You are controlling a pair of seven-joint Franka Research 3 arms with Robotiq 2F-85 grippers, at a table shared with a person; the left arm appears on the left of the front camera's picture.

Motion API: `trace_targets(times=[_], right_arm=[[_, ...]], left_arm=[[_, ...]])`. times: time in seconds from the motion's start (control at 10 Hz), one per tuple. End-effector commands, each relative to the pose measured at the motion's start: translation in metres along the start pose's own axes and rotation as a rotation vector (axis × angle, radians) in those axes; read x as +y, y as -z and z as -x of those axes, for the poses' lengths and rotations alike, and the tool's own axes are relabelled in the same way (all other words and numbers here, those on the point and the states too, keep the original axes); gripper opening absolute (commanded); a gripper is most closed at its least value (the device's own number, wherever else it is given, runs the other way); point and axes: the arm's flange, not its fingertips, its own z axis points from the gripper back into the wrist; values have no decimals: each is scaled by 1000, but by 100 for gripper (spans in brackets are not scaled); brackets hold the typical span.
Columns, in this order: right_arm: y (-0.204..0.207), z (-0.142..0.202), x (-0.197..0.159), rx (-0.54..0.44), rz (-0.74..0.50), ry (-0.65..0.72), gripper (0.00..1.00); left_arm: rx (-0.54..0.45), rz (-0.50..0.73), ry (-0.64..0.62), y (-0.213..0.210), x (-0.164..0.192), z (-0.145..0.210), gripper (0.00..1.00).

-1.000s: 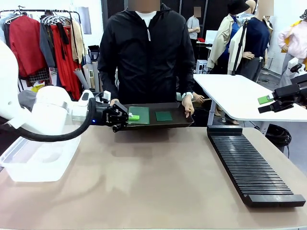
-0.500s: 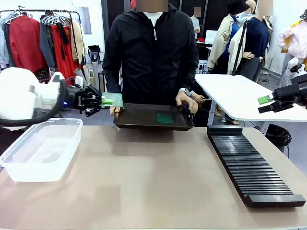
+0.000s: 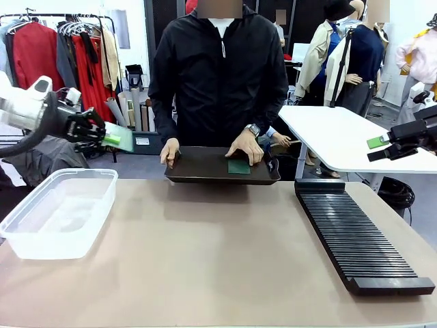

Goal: Sort PCBs into racks and boxes based on the side picked up.
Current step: If the short side of the Blank PCB is picked up, insert it into the PCB Rack ; if the long side is picked up, place it in the Organizing box.

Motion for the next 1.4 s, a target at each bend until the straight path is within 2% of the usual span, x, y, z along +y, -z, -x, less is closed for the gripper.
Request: trace_targets(times=[0.0, 0.3, 0.4, 0.6, 0.7, 1.0, 1.3], right_arm=[[1, -1, 2, 0, -1, -5, 100], [1, -1, 2, 0, -1, -5, 100], [1, -1, 2, 0, -1, -5, 100], [1, -1, 2, 0, -1, -5, 100], [1, -1, 2, 0, -1, -5, 100], [1, -1, 2, 0, -1, -5, 100], [1, -1, 2, 0, -1, -5, 100]], left_arm=[[59, -151, -71, -19, -1, 2, 0], [171, -458, -79, -29, 7, -3, 0], [210, -517, -66, -24, 9, -3, 0], [234, -759, -58, -9, 15, -3, 0], [221, -824, -42, 1, 18, -2, 0], [256, -842, -36, 5, 30, 0, 0], [308, -802, -15, 17, 52, 2, 0]])
